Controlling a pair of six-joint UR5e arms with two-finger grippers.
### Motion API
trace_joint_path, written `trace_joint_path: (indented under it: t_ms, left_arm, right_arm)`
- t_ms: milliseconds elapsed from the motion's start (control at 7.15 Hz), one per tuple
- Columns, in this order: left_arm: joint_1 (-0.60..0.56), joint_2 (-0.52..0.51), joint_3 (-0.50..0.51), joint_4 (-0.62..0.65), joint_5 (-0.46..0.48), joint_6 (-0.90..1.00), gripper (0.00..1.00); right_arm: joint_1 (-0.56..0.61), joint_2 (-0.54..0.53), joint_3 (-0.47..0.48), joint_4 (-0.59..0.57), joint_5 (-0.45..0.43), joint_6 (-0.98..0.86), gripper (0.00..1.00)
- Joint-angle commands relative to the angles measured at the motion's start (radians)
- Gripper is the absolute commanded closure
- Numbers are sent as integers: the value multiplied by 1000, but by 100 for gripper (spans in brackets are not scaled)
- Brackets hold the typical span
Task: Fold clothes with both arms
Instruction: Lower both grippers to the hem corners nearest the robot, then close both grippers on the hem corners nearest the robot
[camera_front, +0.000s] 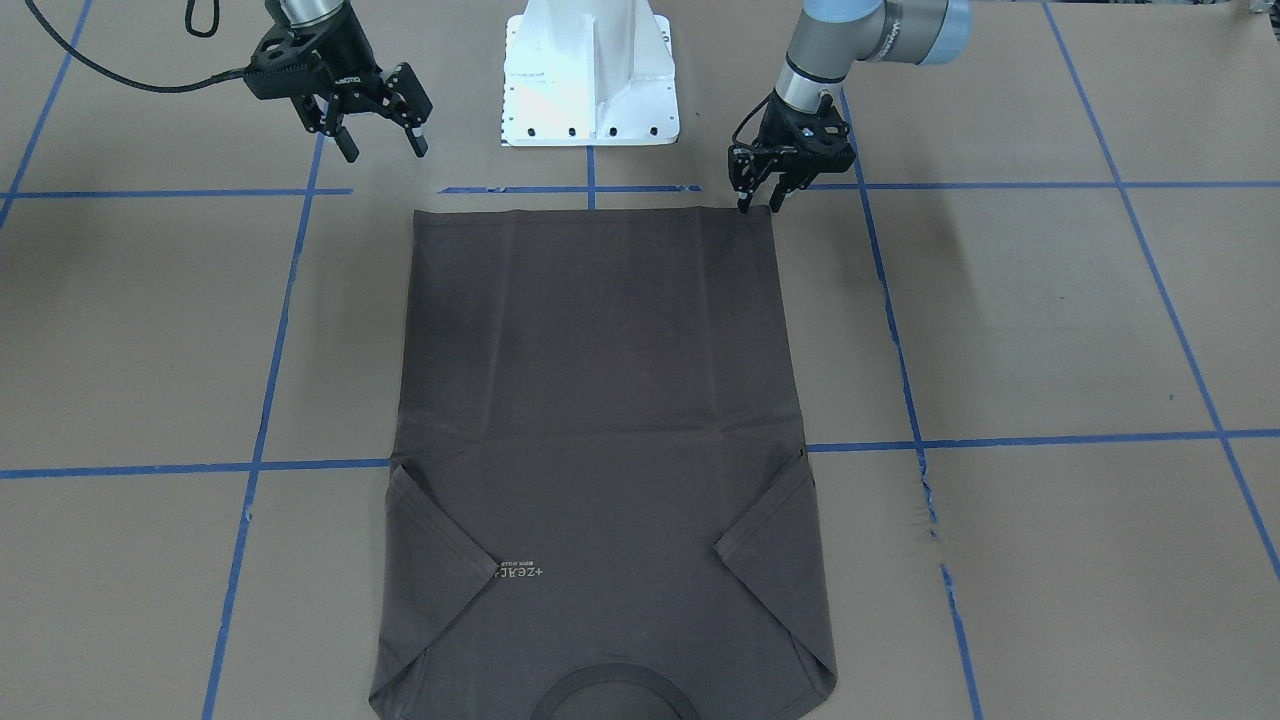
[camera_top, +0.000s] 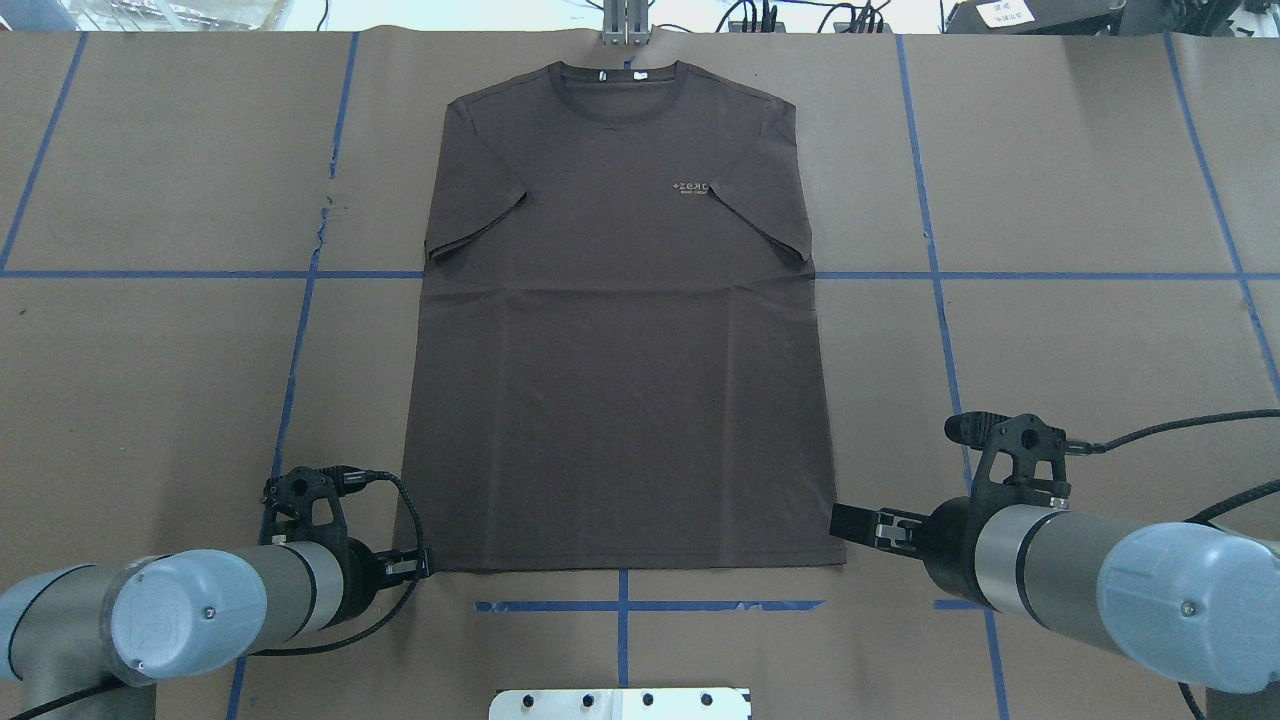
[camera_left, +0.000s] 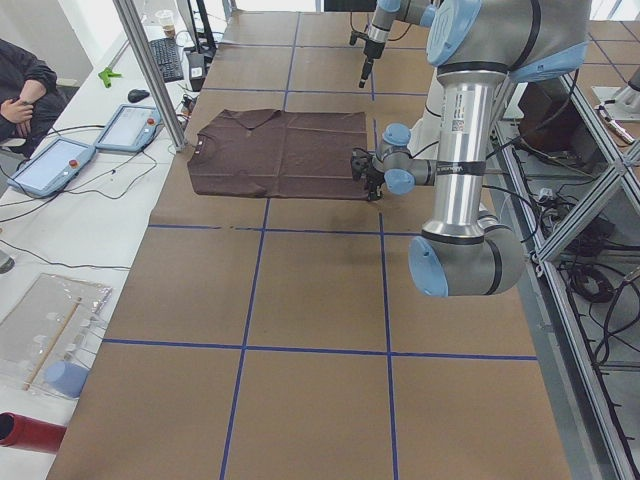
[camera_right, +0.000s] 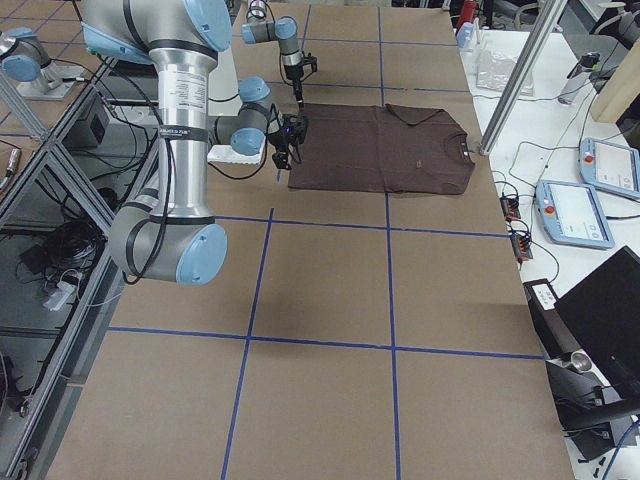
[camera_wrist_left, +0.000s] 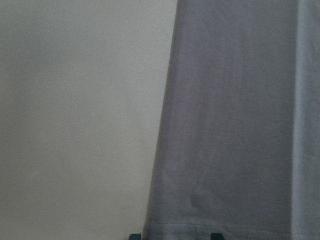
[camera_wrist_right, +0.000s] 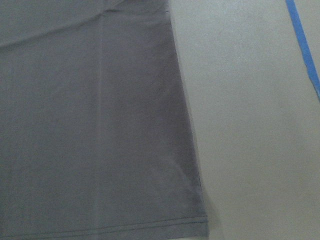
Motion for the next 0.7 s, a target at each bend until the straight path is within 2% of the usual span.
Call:
trace_joint_path:
  t_ms: [0,140,280,420,559]
  left_arm:
    - [1,-1,5,1,0,0,60]
    - [1,-1,5,1,0,0,67]
    - [1,-4,2,1,0,0,88]
    - [1,-1,-3,1,0,0,100]
    - [1,-1,-6,1,0,0,100]
  right_arm:
    - [0,0,0,0,0,0,0]
    - [0,2,-1,0,0,-2,0]
    - [0,2,0,0,0,-2,0]
    - [0,0,-1,0,0,0,0]
    - [0,0,-1,0,0,0,0]
